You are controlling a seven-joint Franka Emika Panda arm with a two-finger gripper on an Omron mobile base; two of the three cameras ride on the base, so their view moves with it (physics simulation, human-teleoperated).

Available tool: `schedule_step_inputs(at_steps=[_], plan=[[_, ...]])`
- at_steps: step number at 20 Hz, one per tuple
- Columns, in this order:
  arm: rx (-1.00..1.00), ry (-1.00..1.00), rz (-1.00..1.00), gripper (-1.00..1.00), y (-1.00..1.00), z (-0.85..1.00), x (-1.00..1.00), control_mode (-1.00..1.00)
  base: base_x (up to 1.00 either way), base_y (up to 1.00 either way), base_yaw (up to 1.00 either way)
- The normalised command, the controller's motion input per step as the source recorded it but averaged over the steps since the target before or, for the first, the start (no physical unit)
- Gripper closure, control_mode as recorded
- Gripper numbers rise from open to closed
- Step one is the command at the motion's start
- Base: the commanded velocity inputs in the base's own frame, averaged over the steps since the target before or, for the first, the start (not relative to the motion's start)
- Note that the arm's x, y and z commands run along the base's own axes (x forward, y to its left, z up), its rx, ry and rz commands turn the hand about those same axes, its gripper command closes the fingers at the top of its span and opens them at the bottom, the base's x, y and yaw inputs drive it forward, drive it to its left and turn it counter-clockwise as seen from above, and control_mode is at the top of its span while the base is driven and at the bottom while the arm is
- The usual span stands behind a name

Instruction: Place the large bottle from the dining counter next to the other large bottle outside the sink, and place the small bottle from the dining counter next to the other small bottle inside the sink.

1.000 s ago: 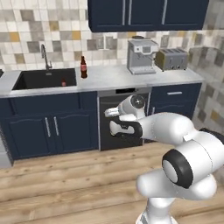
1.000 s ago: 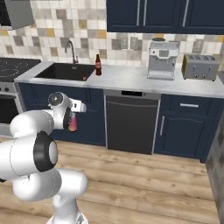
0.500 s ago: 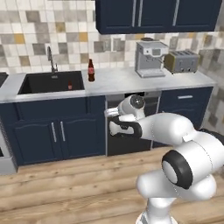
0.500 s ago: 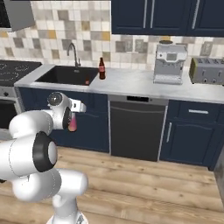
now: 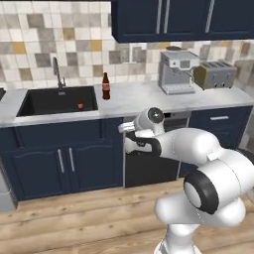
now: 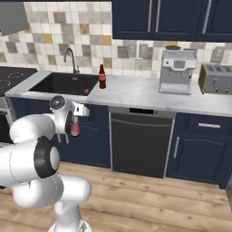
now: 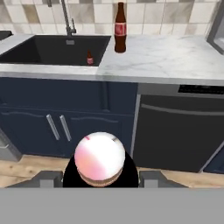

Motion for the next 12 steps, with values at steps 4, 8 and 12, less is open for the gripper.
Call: schedule_step_inputs(at_steps=[4,8,12], plan=[[0.0,0.0,0.0,1.0,0.0,0.0,0.0,1.0,0.51,0.31,0.0],[0.0,0.0,0.0,1.0,0.0,0.0,0.0,1.0,0.48,0.33,0.0],[0.0,0.0,0.0,1.0,0.0,0.0,0.0,1.0,0.51,0.29,0.0]])
